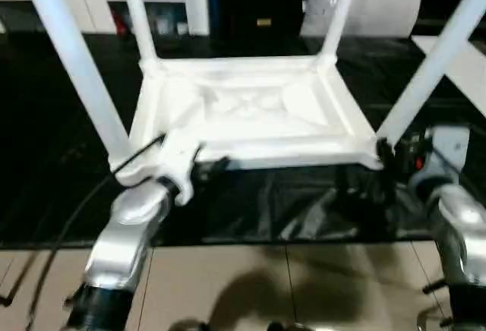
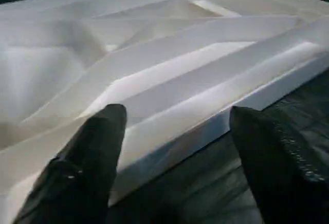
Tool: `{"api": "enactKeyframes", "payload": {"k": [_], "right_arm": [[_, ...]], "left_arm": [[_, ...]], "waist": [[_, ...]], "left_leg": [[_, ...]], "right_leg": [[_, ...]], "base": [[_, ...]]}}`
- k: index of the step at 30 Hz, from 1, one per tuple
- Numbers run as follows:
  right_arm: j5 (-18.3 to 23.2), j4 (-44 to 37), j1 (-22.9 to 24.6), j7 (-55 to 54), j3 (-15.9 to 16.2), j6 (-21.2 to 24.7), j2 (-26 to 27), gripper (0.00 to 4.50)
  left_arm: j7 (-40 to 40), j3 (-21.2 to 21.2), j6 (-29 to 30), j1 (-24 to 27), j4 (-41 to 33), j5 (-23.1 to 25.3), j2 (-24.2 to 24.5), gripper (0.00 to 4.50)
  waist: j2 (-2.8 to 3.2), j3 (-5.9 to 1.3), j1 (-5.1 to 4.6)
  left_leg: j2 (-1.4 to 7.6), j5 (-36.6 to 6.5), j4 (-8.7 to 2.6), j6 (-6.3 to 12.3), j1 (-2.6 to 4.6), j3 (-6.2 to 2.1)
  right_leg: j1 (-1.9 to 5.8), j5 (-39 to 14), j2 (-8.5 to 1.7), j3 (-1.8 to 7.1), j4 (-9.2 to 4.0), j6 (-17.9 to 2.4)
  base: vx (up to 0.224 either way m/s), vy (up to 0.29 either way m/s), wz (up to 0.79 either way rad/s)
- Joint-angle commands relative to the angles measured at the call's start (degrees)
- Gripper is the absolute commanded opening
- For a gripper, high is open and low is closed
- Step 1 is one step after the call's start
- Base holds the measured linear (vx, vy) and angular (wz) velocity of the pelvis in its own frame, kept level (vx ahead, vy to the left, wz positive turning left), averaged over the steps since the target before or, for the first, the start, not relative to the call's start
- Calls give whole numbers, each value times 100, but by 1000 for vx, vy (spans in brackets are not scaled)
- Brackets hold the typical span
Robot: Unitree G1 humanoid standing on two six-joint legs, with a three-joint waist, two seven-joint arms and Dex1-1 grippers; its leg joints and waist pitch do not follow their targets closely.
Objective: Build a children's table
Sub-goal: Rotate table base
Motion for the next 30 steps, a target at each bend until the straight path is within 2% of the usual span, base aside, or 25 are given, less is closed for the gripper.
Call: {"api": "enactKeyframes", "payload": {"k": [1, 4, 5, 6, 7, 8, 9, 10, 11, 13, 15, 16, 18, 19, 20, 22, 25, 27, 30], "right_arm": [[141, -574, 188, 16, 99, 377, 10, 450], [277, -1128, 423, 49, 279, 778, 72, 450], [277, -1128, 423, 49, 279, 778, 72, 450], [325, -1266, 442, 87, 381, 912, 109, 450], [351, -1288, 409, 142, 481, 988, 153, 450], [289, -1249, 383, 171, 589, 980, 165, 450], [289, -1249, 383, 171, 589, 980, 165, 450], [89, -1244, 372, 252, 843, 991, 108, 450], [2, -1285, 384, 289, 942, 1017, 68, 450], [290, -1417, 387, 485, 1001, 1371, 97, 450], [426, -1493, 367, 534, 1010, 1544, 119, 450], [532, -1540, 326, 616, 1045, 1657, 123, 450], [527, -1513, 254, 741, 1157, 1681, 75, 450], [530, -1459, 208, 877, 1229, 1658, 33, 450], [530, -1407, 174, 1011, 1294, 1607, -4, 450], [458, -1331, 111, 977, 1297, 1517, 40, 450], [271, -1218, 4, 869, 1283, 1300, 79, 450], [302, -1202, -59, 904, 1273, 1303, 62, 450], [497, -1260, -138, 1096, 1239, 1384, 44, 450]], "left_arm": [[213, 156, 296, 231, -450, -63, -50, 384], [476, 289, 385, 576, -851, 105, -74, 393], [476, 289, 385, 576, -851, 105, -74, 393], [651, 411, 497, 677, -950, 155, -125, 393], [786, 501, 544, 726, -957, 206, -142, 393], [925, 585, 530, 733, -936, 265, -180, 393], [925, 585, 530, 733, -936, 265, -180, 393], [1203, 739, 604, 731, -968, 301, -290, 393], [1306, 785, 675, 734, -1018, 297, -334, 393], [1543, 882, 739, 768, -1130, 302, -453, 416], [1650, 932, 820, 803, -1200, 285, -523, 430], [1711, 968, 961, 857, -1268, 243, -588, 439], [1748, 964, 1125, 912, -1321, 248, -633, 439], [1936, 1089, 1237, 899, -1351, 232, -782, 439], [2126, 1231, 1335, 868, -1373, 209, -930, 439], [2323, 1368, 1389, 810, -1403, 242, -1009, 439], [2525, 1453, 1386, 761, -1513, 274, -1085, 439], [2518, 1374, 1343, 754, -1619, 264, -1110, 439], [2426, 1056, 1198, 829, -1801, 463, -1000, 439]], "waist": [[-61, -232, -30], [-78, -191, -70], [-73, -184, -95], [-61, -185, -102], [-50, -168, -158], [-44, -184, -171], [-43, -181, -181], [-31, -186, -189], [-31, -186, -189], [5, -204, -173], [-7, -214, -163], [-7, -220, -149], [-7, -228, -135], [-33, -235, -142], [-31, -229, -140], [-45, -236, -134], [-49, -228, -158], [-53, -247, -160], [-13, -266, -123]], "left_leg": [[483, -1273, -425, 441, 83, -301], [455, -1523, -442, 362, 126, -320], [463, -1545, -459, 343, 97, -347], [468, -1584, -461, 337, 107, -354], [507, -1706, -487, 310, 122, -387], [510, -1733, -488, 300, 115, -397], [513, -1769, -489, 293, 114, -403], [531, -1781, -497, 263, 125, -408], [531, -1781, -497, 263, 125, -408], [600, -1675, -526, 241, 123, -434], [626, -1576, -527, 255, 124, -431], [633, -1425, -524, 271, 107, -424], [629, -1206, -518, 311, 75, -415], [620, -1120, -502, 350, 68, -393], [611, -1036, -487, 388, 52, -384], [594, -938, -470, 449, 51, -377], [581, -974, -470, 469, 61, -376], [590, -941, -466, 472, 79, -382], [640, -883, -472, 466, 106, -393]], "right_leg": [[265, -2934, -672, 437, -686, 117], [212, -3304, -640, 395, -783, 432], [239, -3275, -645, 381, -781, 471], [232, -3279, -641, 373, -791, 497], [230, -3201, -641, 368, -803, 475], [244, -3161, -640, 360, -793, 462], [240, -3150, -647, 366, -795, 459], [241, -2989, -666, 393, -777, 381], [241, -2989, -666, 393, -777, 381], [271, -2519, -697, 452, -713, 139], [280, -2278, -715, 486, -683, 33], [282, -2025, -718, 510, -641, -91], [306, -1745, -736, 537, -583, -229], [319, -1666, -751, 546, -571, -321], [334, -1664, -764, 549, -570, -381], [346, -1722, -765, 543, -576, -413], [333, -1978, -746, 522, -620, -350], [330, -1965, -726, 518, -620, -314], [308, -1703, -713, 534, -572, -341]], "base": [[0, 0, 0], [0, 0, 0], [0, 0, 0], [0, 0, 0], [0, 0, 0], [0, 0, 0], [0, 0, 0], [0, 0, 0], [0, 0, 0], [0, 0, 0], [0, 0, 0], [0, 0, 0], [0, 0, 0], [0, 0, 0], [0, 0, 0], [0, 0, 0], [0, 0, 0], [0, 0, 0], [0, 0, 0]]}}
